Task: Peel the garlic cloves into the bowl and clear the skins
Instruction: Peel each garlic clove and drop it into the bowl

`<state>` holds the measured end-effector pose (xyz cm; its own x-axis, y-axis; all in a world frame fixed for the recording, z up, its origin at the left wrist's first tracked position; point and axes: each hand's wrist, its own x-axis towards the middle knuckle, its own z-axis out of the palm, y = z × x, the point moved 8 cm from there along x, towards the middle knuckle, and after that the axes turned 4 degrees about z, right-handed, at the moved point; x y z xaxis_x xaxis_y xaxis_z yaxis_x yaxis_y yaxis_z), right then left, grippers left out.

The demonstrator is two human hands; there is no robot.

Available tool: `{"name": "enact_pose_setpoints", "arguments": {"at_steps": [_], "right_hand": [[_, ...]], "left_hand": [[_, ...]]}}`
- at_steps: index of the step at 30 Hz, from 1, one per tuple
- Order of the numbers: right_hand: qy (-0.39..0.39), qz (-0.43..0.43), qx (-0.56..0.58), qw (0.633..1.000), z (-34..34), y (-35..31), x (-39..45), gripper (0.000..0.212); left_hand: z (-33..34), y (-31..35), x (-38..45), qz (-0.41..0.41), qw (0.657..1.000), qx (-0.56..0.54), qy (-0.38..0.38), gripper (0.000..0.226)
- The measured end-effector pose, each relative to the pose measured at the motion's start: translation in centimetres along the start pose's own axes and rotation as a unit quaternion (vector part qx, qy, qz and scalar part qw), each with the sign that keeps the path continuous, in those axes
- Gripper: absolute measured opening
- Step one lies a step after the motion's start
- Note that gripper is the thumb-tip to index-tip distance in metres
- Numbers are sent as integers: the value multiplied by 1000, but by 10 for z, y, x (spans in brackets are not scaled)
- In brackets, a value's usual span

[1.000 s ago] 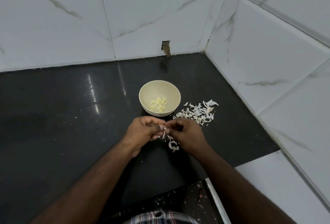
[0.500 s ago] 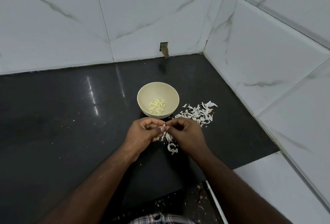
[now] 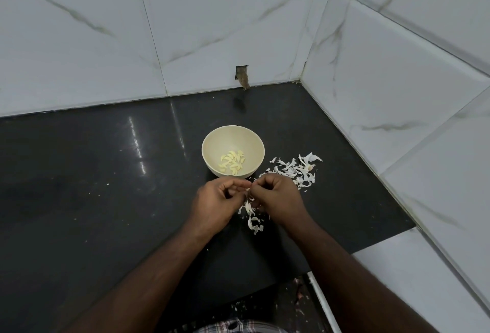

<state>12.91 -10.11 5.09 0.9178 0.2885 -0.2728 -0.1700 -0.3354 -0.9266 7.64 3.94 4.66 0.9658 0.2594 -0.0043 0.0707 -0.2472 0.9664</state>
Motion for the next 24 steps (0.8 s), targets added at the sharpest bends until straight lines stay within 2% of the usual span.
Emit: {"name": "enact_pose_setpoints", "arguments": {"at_steps": [3,13,18,24], "right_hand": [[-13,11,27,999,1,0,1,19],[-26,49,62,997,-1,7,2,11],[-8,17,-29,999,-2,8,5,13],[3,0,-130,992,-3,7,3,16]], "left_hand": [[1,1,1,4,1000,2,1,28],[2,3,1,6,999,36,10,20],[-1,3,1,-14,997,68,36,14],[0,5,-2,-14,994,103,23,17]]}}
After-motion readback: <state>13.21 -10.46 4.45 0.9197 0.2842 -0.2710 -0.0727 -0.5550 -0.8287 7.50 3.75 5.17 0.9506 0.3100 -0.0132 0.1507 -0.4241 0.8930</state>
